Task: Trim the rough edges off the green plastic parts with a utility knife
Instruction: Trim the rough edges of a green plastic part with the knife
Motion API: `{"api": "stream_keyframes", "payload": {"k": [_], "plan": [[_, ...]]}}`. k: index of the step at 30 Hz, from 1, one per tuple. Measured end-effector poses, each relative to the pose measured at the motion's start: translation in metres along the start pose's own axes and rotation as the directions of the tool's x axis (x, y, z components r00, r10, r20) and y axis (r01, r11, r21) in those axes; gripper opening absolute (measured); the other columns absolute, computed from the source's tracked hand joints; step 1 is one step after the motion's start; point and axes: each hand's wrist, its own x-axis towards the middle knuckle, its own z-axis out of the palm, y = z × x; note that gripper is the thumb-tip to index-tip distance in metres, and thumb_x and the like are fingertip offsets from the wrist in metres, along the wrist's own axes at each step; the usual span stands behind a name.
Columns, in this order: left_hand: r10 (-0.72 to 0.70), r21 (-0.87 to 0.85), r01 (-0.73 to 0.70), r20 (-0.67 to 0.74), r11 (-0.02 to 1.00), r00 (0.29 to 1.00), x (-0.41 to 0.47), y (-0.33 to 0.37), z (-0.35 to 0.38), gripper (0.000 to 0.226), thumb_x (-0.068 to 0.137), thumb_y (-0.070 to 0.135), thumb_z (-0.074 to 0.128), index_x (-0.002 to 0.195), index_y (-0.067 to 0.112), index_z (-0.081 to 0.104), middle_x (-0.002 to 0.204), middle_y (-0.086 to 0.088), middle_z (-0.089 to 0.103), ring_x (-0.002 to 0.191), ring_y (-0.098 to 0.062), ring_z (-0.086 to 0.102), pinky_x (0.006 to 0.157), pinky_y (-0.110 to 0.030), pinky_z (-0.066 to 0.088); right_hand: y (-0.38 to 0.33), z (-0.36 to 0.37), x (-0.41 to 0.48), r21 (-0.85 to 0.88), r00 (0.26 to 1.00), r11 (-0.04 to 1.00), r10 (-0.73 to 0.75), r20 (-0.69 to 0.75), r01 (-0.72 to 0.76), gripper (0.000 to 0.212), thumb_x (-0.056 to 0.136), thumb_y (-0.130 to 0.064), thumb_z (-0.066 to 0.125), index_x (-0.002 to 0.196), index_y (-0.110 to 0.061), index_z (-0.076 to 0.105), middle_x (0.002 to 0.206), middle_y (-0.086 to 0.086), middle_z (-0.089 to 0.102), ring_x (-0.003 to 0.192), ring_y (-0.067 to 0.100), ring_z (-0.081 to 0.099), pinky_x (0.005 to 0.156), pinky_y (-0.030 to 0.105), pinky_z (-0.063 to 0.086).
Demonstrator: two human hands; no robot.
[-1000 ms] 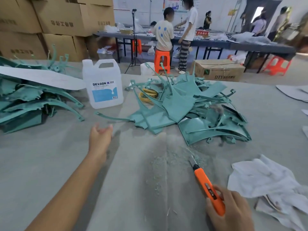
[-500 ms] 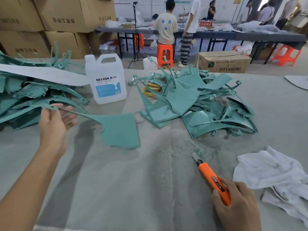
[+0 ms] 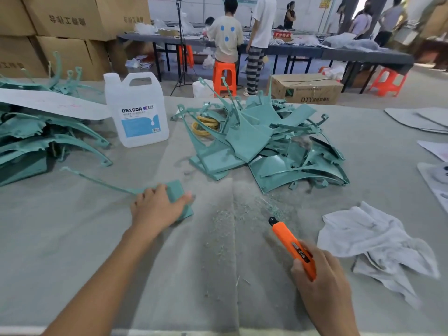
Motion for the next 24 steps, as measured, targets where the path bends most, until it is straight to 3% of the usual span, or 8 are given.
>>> {"api": "stream_keyframes", "payload": {"k": [3, 7, 12, 16, 18, 20, 22, 24], "plan": [[0.04, 0.177, -0.044, 0.03, 0.983, 0.999, -0.006, 0.013, 0.015, 0.095, 0.076, 0.092, 0.035, 0.141, 0.022, 0.045, 0.144, -0.014, 0.044, 0.13, -0.037, 0.04, 0.107, -0.048, 0.031, 0.001, -0.003, 0.001, 0.032, 0.999, 0.998, -0.049, -0.024, 0.05, 0.041, 0.084, -0.026, 0.056, 0.119, -0.01, 0.072, 0.101, 0.01, 0.07, 0.093, 0.017, 0.052, 0.077, 0.025, 0.037], [0.124, 0.132, -0.125, 0.017, 0.983, 0.992, -0.007, 0.005, 0.014, 0.073, 0.08, 0.066, 0.058, 0.137, 0.021, 0.05, 0.141, -0.011, 0.048, 0.128, -0.034, 0.043, 0.105, -0.042, 0.036, 0.0, -0.004, 0.001, 0.092, 0.998, 0.994, -0.057, -0.029, 0.059, 0.052, 0.086, -0.037, 0.043, 0.119, -0.008, 0.071, 0.101, 0.007, 0.07, 0.092, 0.018, 0.054, 0.077, 0.024, 0.037], [0.324, 0.029, -0.332, 0.155, 0.943, 0.933, -0.036, -0.019, -0.003, 0.071, 0.08, 0.04, 0.071, 0.145, 0.029, 0.045, 0.141, -0.003, 0.053, 0.128, -0.026, 0.05, 0.104, -0.031, 0.039, 0.008, 0.001, -0.001, 0.094, 0.997, 0.995, 0.031, -0.068, -0.025, 0.031, 0.09, -0.017, 0.068, 0.121, -0.014, 0.071, 0.108, 0.01, 0.071, 0.099, 0.033, 0.067, 0.082, 0.034, 0.045], [0.454, -0.159, -0.428, 0.201, 0.89, 0.868, -0.066, -0.041, -0.015, 0.053, 0.076, 0.028, 0.068, 0.126, 0.041, 0.056, 0.114, 0.014, 0.065, 0.11, -0.012, 0.061, 0.101, -0.027, 0.043, 0.012, 0.003, 0.0, 0.089, 0.997, 0.996, 0.037, -0.061, -0.031, 0.037, 0.088, -0.025, 0.06, 0.123, -0.016, 0.07, 0.108, 0.008, 0.069, 0.102, 0.027, 0.059, 0.081, 0.033, 0.042], [0.467, -0.185, -0.442, 0.123, 0.877, 0.876, -0.076, -0.048, -0.017, 0.048, 0.076, 0.046, 0.071, 0.122, 0.045, 0.056, 0.104, 0.019, 0.063, 0.103, -0.008, 0.06, 0.101, -0.032, 0.045, 0.014, 0.004, -0.001, 0.096, 0.997, 0.994, 0.052, -0.063, -0.045, 0.035, 0.091, -0.027, 0.064, 0.124, -0.018, 0.069, 0.107, 0.006, 0.069, 0.102, 0.027, 0.059, 0.081, 0.034, 0.042], [0.425, -0.071, -0.419, 0.151, 0.905, 0.893, -0.084, -0.054, -0.012, 0.084, 0.069, 0.08, 0.065, 0.14, 0.041, 0.046, 0.134, 0.013, 0.048, 0.13, -0.012, 0.041, 0.116, -0.033, 0.031, 0.014, 0.003, -0.001, 0.094, 0.995, 0.993, 0.072, -0.071, -0.065, 0.039, 0.09, -0.04, 0.067, 0.124, -0.022, 0.068, 0.102, 0.001, 0.065, 0.097, 0.026, 0.06, 0.08, 0.032, 0.042], [0.36, 0.064, -0.393, 0.288, 0.917, 0.887, -0.088, -0.059, -0.003, 0.123, 0.054, 0.098, 0.053, 0.157, 0.041, 0.015, 0.162, 0.011, 0.006, 0.152, -0.016, 0.003, 0.125, -0.038, 0.006, 0.014, 0.003, -0.001, 0.089, 0.995, 0.993, 0.078, -0.057, -0.072, 0.045, 0.089, -0.051, 0.07, 0.126, -0.025, 0.066, 0.098, -0.007, 0.058, 0.09, 0.023, 0.058, 0.078, 0.034, 0.042], [0.343, 0.081, -0.393, 0.354, 0.916, 0.87, -0.088, -0.065, 0.002, 0.136, 0.048, 0.101, 0.049, 0.158, 0.041, -0.002, 0.163, 0.013, -0.02, 0.153, -0.017, -0.018, 0.125, -0.041, -0.008, 0.015, 0.002, -0.002, 0.083, 0.996, 0.993, 0.081, -0.034, -0.078, 0.051, 0.082, -0.052, 0.066, 0.127, -0.027, 0.066, 0.096, -0.008, 0.056, 0.088, 0.02, 0.055, 0.077, 0.035, 0.041]]}}
